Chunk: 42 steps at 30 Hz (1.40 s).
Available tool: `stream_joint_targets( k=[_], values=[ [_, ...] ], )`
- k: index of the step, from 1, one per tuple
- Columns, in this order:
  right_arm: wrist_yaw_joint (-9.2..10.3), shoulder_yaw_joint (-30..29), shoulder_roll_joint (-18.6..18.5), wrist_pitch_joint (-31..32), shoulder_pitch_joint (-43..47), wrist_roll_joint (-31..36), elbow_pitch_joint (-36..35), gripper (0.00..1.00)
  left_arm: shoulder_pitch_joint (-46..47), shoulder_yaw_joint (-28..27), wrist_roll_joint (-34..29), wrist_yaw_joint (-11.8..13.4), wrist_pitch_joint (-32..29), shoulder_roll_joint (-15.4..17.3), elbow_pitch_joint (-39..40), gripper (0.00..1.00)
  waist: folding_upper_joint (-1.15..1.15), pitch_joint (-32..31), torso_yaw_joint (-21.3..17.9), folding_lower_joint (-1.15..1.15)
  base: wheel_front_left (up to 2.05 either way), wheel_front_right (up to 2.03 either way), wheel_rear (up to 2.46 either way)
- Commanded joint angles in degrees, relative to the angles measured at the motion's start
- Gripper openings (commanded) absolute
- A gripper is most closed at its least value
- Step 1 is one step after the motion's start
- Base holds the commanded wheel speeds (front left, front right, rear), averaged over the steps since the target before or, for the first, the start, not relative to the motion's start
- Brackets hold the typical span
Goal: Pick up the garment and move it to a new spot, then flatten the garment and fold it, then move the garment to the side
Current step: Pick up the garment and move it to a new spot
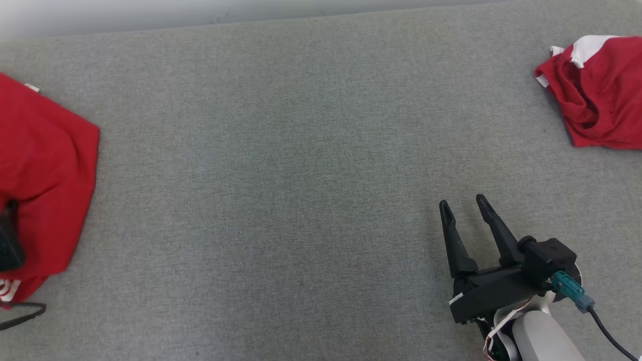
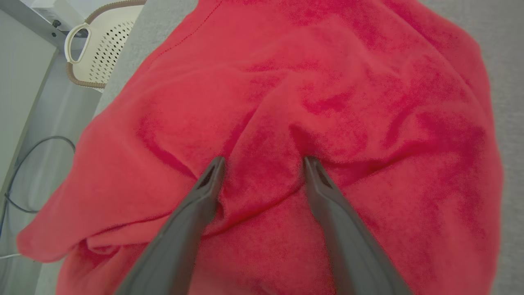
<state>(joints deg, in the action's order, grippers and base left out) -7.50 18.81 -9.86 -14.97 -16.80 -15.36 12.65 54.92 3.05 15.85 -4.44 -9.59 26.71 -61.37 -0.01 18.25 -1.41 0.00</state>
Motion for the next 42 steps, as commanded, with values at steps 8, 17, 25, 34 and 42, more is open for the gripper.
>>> stream_joint_targets(
  k=[8, 17, 25, 34, 42],
  values=[
    [0.01, 0.18, -0.66, -0.22, -0.44, -0.41, -0.01, 1.00, -0.24, 0.88, 1.94, -1.45, -8.71, -0.72, -8.10, 1.00, 0.01, 0.61, -0.98, 0.00, 0.00, 0.00, 0.00],
    [0.01, -0.21, -0.51, -0.25, 0.09, -0.07, 0.58, 1.00, 1.85, 2.32, 1.39, -2.11, -2.22, 0.64, -6.15, 0.00, 0.01, -0.79, -0.35, 0.00, 0.00, 0.00, 0.00],
    [0.01, -0.14, 0.23, -0.28, 1.32, -0.59, 1.47, 1.00, 5.16, 0.46, 4.95, -2.48, 9.64, -0.78, -1.71, 0.00, 0.01, -4.83, 0.61, 0.00, 0.00, 0.00, 0.00],
    [0.01, -0.47, 0.85, -0.29, 2.42, -1.25, 2.06, 1.00, 8.81, 5.22, 4.60, -2.96, 13.56, -3.13, 7.26, 0.00, 0.01, -7.92, 0.47, 0.00, 0.00, 0.00, 0.00],
    [0.01, -1.29, 2.24, -0.29, 3.70, -1.47, 1.99, 1.00, 7.73, 12.18, 9.41, -2.93, 10.30, -4.49, 22.85, 0.00, 0.01, -10.18, -1.70, 0.00, 0.00, 0.00, 0.00]
  ],
)
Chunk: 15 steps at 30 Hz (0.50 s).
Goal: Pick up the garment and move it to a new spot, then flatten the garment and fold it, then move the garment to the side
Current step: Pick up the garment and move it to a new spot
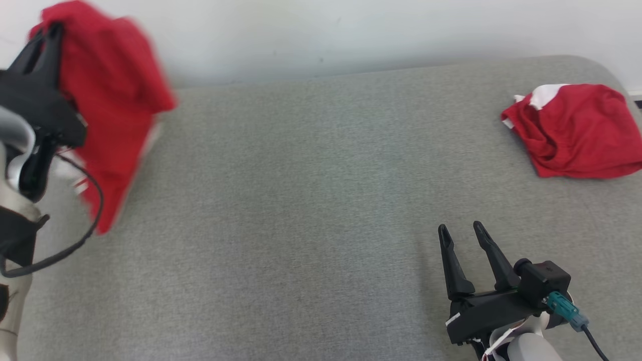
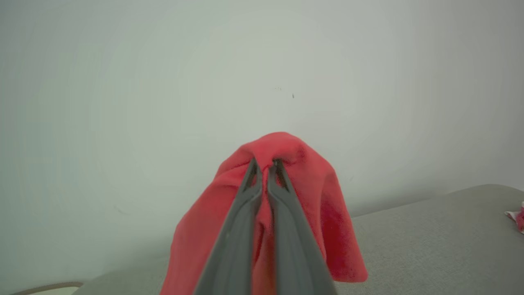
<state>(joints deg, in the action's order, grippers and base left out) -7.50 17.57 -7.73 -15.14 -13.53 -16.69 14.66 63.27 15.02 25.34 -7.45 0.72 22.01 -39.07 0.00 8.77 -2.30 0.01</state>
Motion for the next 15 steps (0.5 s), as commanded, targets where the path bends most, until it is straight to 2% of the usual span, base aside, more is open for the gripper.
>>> stream_joint_targets(
  k=[1, 7, 15],
  values=[
    [0.01, -0.11, 0.30, -0.12, 0.55, -0.05, -0.08, 1.00, -0.92, 0.86, 0.45, 0.08, -0.58, 0.46, 2.73, 0.00, 0.00, -0.93, -1.19, -0.01, 0.00, 0.00, 0.00],
    [0.01, -0.57, 1.02, -0.12, 1.15, 0.05, -0.28, 1.00, -2.67, 3.72, 1.45, 0.07, -4.05, 0.12, 13.50, 0.00, 0.00, -1.60, -3.01, -0.01, 0.00, 0.00, 0.00],
    [0.01, -1.17, 1.88, -0.13, 1.20, 0.08, -0.67, 1.00, -6.62, 8.36, 2.06, 1.06, -10.20, -2.83, 30.90, 0.00, 0.00, -1.74, -5.75, -0.01, 0.00, 0.00, 0.00]
  ],
)
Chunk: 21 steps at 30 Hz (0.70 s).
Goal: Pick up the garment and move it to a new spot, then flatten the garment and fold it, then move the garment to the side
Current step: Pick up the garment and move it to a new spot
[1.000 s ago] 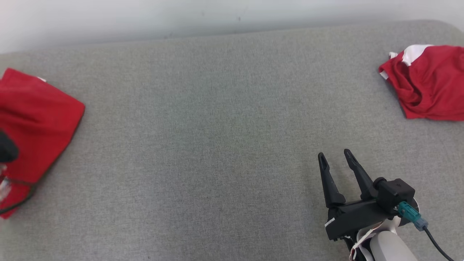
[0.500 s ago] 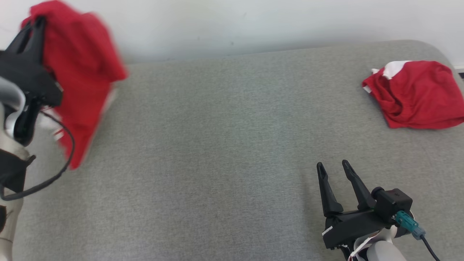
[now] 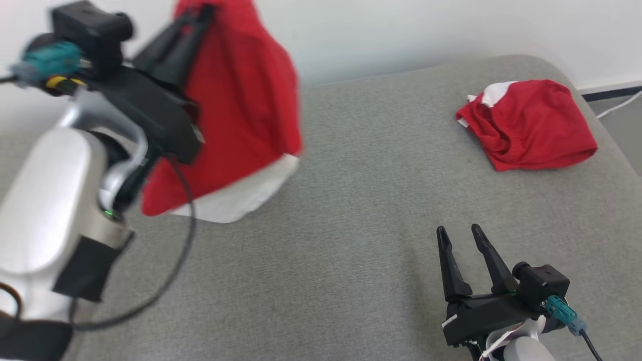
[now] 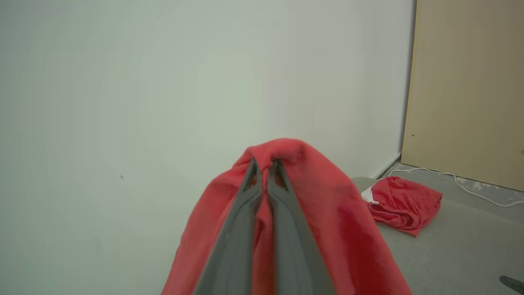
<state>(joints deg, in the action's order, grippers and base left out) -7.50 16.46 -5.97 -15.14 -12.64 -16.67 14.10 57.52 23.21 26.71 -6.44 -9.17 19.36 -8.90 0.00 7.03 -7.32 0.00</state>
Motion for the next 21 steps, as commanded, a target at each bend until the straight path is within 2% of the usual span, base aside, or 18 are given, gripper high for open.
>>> stream_joint_targets(
  k=[1, 6, 12, 17, 21],
  values=[
    [0.01, -0.11, 0.23, -0.12, 0.31, 0.08, -0.14, 1.00, -1.53, 0.76, 0.80, 0.40, -1.11, -0.56, 2.48, 0.00, 0.00, 0.05, -1.02, 0.00, 0.00, 0.00, 0.00],
    [0.01, -0.48, 0.59, -0.12, 0.32, 0.07, -0.40, 1.00, -3.56, 4.06, 0.46, 0.85, -4.36, -1.90, 9.05, 0.00, 0.00, 0.50, -2.08, 0.00, 0.00, 0.00, 0.00],
    [0.01, -0.92, 0.83, -0.12, 0.36, 0.24, -0.53, 1.00, -6.14, 7.24, 0.74, 0.92, -6.60, -2.68, 11.52, 0.00, 0.00, 0.86, -2.40, 0.00, 0.00, 0.00, 0.00],
    [0.01, -1.17, 0.99, -0.12, -0.08, 0.33, -0.36, 1.00, -9.49, 8.95, 0.68, 0.94, -5.52, -2.63, 9.06, 0.00, 0.00, 1.00, -2.29, 0.00, 0.00, 0.00, 0.00],
    [0.01, -0.96, 0.94, -0.12, -0.60, 0.27, -0.22, 1.00, -11.32, 9.81, 0.18, 0.57, -2.71, -2.15, 3.03, 0.00, 0.00, 1.04, -2.29, 0.00, 0.00, 0.00, 0.00]
  ],
)
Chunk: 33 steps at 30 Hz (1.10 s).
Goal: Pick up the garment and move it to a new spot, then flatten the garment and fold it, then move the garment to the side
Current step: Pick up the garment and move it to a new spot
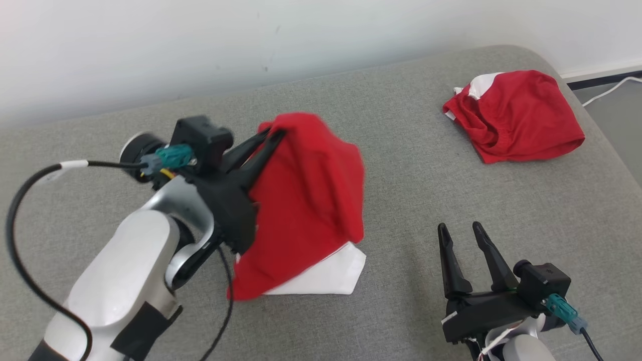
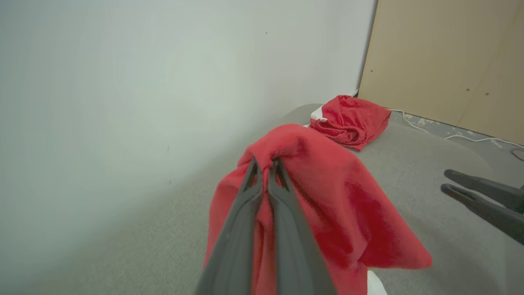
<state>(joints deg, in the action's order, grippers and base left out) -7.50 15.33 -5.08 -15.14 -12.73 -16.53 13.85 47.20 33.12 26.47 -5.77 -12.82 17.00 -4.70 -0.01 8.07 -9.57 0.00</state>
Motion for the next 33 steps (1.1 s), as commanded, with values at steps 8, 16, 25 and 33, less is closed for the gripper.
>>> stream_joint_targets(
  k=[8, 16, 25, 33],
  values=[
    [0.01, 1.57, 0.30, -0.13, -1.59, -0.57, 0.37, 1.00, 1.44, 1.55, -3.83, -0.75, 11.90, 1.31, -18.11, 0.00, 0.01, 0.57, -1.68, 0.00, 0.00, 0.00, 0.00],
    [0.01, 1.87, 0.30, -0.12, -1.76, -0.73, 0.63, 1.00, 3.29, 3.33, -4.01, -1.20, 19.27, -0.96, -30.71, 0.50, 0.01, 1.32, -2.56, 0.00, 0.00, 0.00, 0.00],
    [0.01, 0.48, 0.22, -0.12, 0.15, -0.23, 1.27, 1.00, -0.20, 5.56, 1.17, -1.60, 23.05, -5.34, -35.02, 1.00, 0.01, -1.06, -0.63, 0.00, 0.00, 0.00, 0.00],
    [0.01, -0.55, 0.41, -0.12, 2.47, 0.07, 1.22, 1.00, -9.00, 5.53, 3.91, 1.14, 25.13, -6.74, -25.28, 1.00, 0.01, -3.17, 2.61, 0.00, 0.00, 0.00, 0.00]
  ],
)
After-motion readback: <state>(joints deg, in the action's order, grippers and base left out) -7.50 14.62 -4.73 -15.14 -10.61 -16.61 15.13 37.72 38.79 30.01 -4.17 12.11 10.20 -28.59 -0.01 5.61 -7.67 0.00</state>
